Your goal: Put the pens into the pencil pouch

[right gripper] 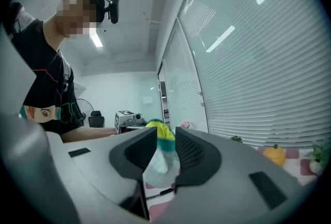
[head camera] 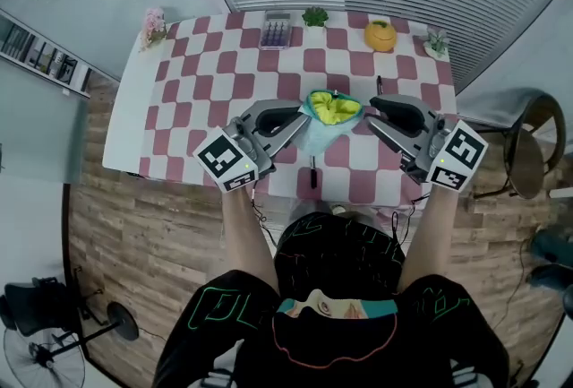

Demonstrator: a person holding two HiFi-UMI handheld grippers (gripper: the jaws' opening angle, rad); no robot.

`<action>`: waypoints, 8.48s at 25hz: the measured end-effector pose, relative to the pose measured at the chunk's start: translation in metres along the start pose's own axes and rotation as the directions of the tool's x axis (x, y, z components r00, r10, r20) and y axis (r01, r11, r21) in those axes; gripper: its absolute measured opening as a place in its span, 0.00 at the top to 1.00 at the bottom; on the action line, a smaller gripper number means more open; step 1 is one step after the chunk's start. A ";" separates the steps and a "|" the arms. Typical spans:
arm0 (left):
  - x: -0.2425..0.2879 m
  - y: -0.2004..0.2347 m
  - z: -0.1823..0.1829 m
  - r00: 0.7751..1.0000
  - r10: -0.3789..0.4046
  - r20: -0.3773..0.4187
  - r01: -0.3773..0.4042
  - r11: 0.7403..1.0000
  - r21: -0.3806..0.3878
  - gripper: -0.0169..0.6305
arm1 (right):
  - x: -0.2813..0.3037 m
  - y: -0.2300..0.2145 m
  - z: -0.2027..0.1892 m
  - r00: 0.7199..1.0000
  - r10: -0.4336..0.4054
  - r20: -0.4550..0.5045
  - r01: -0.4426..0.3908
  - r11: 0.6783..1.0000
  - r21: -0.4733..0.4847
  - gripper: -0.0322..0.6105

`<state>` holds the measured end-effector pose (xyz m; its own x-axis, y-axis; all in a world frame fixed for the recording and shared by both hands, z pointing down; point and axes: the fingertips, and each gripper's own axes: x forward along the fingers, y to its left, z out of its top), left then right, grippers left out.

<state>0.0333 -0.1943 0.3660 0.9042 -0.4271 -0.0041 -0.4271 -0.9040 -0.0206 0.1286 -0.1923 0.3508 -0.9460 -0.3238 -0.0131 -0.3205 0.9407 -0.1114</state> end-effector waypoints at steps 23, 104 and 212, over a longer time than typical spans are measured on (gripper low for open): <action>0.007 -0.020 -0.034 0.997 -0.050 -0.057 0.048 0.998 -0.042 0.98 | -0.038 -0.127 -0.066 0.750 -0.584 -0.312 0.650 0.738 0.181 0.80; 0.015 -0.004 -0.018 0.997 -0.013 -0.079 0.011 1.000 -0.022 0.98 | -0.051 -0.179 -0.031 0.778 -0.595 -0.203 0.623 0.689 0.370 0.89; -0.092 0.036 -0.001 0.988 0.144 -0.064 -0.148 0.987 -0.061 0.97 | 0.072 -0.035 -0.021 0.892 -0.408 -0.193 0.450 0.837 0.310 0.95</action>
<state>-0.0648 -0.1877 0.3664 0.8312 -0.5530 0.0574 -0.5554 -0.8306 0.0412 0.0705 -0.2462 0.3741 -0.7226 -0.6533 0.2258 -0.6793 0.6105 -0.4073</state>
